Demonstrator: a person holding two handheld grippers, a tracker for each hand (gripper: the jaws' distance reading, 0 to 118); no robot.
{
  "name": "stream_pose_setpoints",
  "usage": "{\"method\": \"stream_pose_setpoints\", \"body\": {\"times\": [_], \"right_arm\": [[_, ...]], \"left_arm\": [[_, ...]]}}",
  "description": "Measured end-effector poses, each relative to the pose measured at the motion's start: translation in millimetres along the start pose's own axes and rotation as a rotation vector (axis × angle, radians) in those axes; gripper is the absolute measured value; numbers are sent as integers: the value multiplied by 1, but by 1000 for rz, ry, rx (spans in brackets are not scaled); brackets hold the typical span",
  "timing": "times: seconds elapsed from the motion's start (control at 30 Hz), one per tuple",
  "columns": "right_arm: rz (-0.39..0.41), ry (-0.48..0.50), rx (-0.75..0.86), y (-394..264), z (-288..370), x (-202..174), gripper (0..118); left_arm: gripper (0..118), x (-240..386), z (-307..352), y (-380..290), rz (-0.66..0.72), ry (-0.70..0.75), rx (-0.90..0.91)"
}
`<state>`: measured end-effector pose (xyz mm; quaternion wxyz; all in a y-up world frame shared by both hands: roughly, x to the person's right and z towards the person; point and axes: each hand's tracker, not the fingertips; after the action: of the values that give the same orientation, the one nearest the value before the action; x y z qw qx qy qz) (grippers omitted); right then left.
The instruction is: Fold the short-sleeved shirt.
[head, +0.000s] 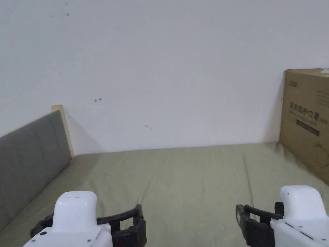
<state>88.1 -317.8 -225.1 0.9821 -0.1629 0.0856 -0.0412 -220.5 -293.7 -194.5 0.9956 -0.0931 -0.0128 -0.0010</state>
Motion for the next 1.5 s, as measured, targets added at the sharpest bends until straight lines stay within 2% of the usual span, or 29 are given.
{"method": "stream_pose_setpoints", "body": {"times": [0.03, 0.07, 0.1, 0.27, 0.43, 0.67, 0.83, 1.0, 1.27, 1.5], "right_arm": [[7, -6, 24, 3, 4, 0, 93], [17, -15, 51, 6, 8, -1, 103], [29, -25, 75, 9, 13, -2, 107], [39, -57, 135, 21, 22, -4, 107], [-1, -29, 161, 28, 23, -2, 107], [-14, -30, 132, 29, 18, 2, 107], [-20, -28, 110, 27, 14, 4, 107], [-50, -13, 83, 25, 9, 6, 107], [-39, -21, 59, 24, 1, 6, 107], [-33, -17, 46, 23, -3, 4, 107]], "left_arm": [[118, 1, 10, 4, -3, 12, 85], [117, 4, 14, 5, -1, 4, 86], [118, 6, 17, 8, 3, 23, 78], [118, 5, 22, 25, 57, 73, 65], [118, 14, 18, 26, -79, 140, 50], [118, 21, 13, 26, -11, 139, 43], [118, 33, 2, 27, -66, 267, -32], [118, 33, -4, 24, -51, 196, -59], [118, 27, -6, 20, -2, 124, -75], [117, 28, -5, 19, 20, 171, -36]]}}
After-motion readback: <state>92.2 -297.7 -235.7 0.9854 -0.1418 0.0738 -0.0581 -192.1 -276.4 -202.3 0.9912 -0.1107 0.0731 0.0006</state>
